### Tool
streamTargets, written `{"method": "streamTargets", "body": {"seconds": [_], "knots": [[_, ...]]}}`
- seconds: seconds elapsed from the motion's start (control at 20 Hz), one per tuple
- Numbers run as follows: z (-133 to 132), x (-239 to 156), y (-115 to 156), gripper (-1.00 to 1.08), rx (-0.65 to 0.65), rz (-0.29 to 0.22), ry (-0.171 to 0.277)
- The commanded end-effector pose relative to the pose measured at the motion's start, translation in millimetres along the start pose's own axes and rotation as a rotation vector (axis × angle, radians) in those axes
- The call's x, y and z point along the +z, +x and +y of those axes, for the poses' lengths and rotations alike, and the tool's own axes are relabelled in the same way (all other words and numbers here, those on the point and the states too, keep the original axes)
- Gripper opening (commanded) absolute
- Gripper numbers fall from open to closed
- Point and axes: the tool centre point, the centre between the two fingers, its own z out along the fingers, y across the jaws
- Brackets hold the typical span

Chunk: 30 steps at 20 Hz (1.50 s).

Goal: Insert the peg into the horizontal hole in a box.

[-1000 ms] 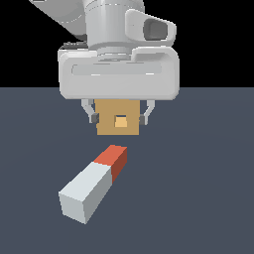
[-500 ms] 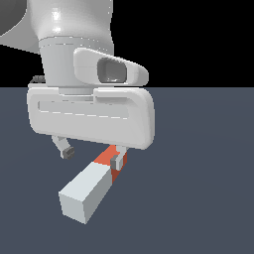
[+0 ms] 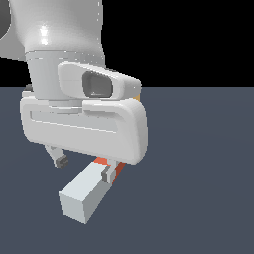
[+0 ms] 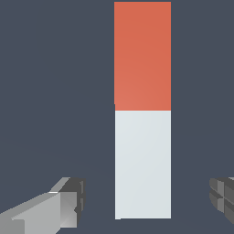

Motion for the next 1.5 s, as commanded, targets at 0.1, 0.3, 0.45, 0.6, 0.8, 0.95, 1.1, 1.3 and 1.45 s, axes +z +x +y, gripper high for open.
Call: {"method": "streamTargets", "body": {"seconds": [0.1,0.3,0.45,0.6,0.8,0.95,1.1,1.3,1.45], "knots": [[0,0,1,1.00,-0.002,0.000,0.000],[0,8,1,1.00,-0.002,0.000,0.000],[0,20,1,1.00,-0.002,0.001,-0.001],[0,35,1,1.00,-0.003,0.001,-0.001],[0,47,1,1.00,-0.004,0.001,-0.001],[1,49,2,1.00,-0.004,0.001,-0.001],[1,49,2,-1.00,-0.004,0.001,-0.001],[1,49,2,-1.00,-0.004,0.001,-0.001],[1,49,2,-1.00,-0.004,0.001,-0.001]]}}
